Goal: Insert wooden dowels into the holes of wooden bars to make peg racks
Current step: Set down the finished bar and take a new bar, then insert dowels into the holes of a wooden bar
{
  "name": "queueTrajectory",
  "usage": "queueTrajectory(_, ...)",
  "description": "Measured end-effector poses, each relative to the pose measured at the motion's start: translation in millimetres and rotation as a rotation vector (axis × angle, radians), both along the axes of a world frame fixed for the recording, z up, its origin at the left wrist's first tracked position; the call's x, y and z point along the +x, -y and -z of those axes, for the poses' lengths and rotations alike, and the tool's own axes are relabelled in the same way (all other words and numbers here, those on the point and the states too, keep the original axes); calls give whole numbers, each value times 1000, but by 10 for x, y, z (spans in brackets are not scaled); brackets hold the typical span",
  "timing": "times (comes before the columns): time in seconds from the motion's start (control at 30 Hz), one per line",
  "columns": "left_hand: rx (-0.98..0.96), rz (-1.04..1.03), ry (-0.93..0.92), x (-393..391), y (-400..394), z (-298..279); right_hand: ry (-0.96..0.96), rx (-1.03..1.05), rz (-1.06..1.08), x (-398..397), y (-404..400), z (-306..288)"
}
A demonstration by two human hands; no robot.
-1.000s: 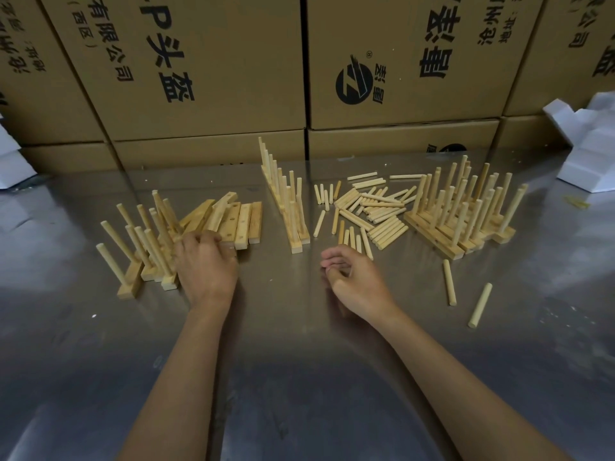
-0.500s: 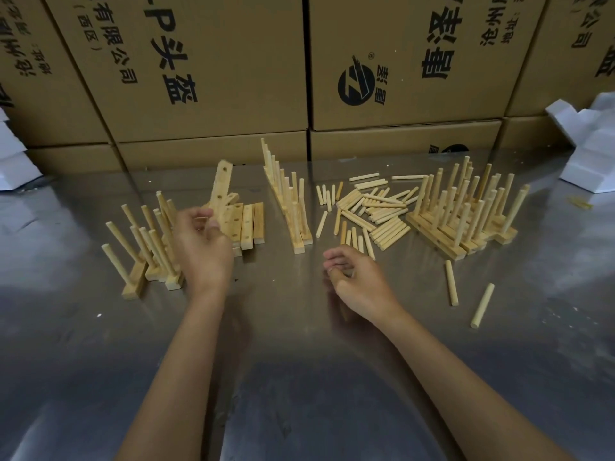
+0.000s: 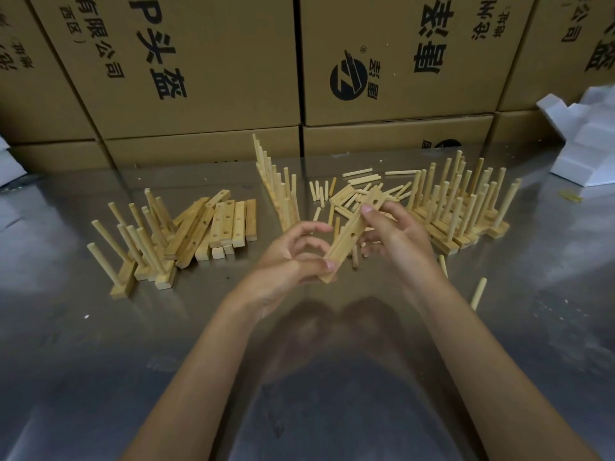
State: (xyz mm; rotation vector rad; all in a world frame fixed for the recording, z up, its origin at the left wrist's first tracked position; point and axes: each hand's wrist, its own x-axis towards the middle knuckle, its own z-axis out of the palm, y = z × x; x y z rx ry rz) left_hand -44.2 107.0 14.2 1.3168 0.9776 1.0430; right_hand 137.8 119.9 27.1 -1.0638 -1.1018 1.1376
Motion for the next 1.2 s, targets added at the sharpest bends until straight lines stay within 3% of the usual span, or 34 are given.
queueTrajectory(0.17,-148,11,-4,81,36,31,191,77,-185,-62,6,80)
queueTrajectory(0.33,-161,-47,-4,81,26,48,677,176,112,46,-55,147)
queueTrajectory(0.57,-198,-96,126,90,33,54,1011,-40,706,671,217,251)
queueTrajectory(0.7,-216,-121,143,121,32,73,1239,-336,506,938,479,363)
queueTrajectory(0.87,-266,-56,266,156,65,59,1087,-142,453,980,558,373)
queueTrajectory(0.97,-272,-10,265,148,72,53,721,96,461,809,601,364)
queueTrajectory(1.07,-275,86,263,128,80,56,421,206,218,511,568,328)
queueTrajectory(1.2,-252,191,263,121,80,32,469,267,-4,203,391,223)
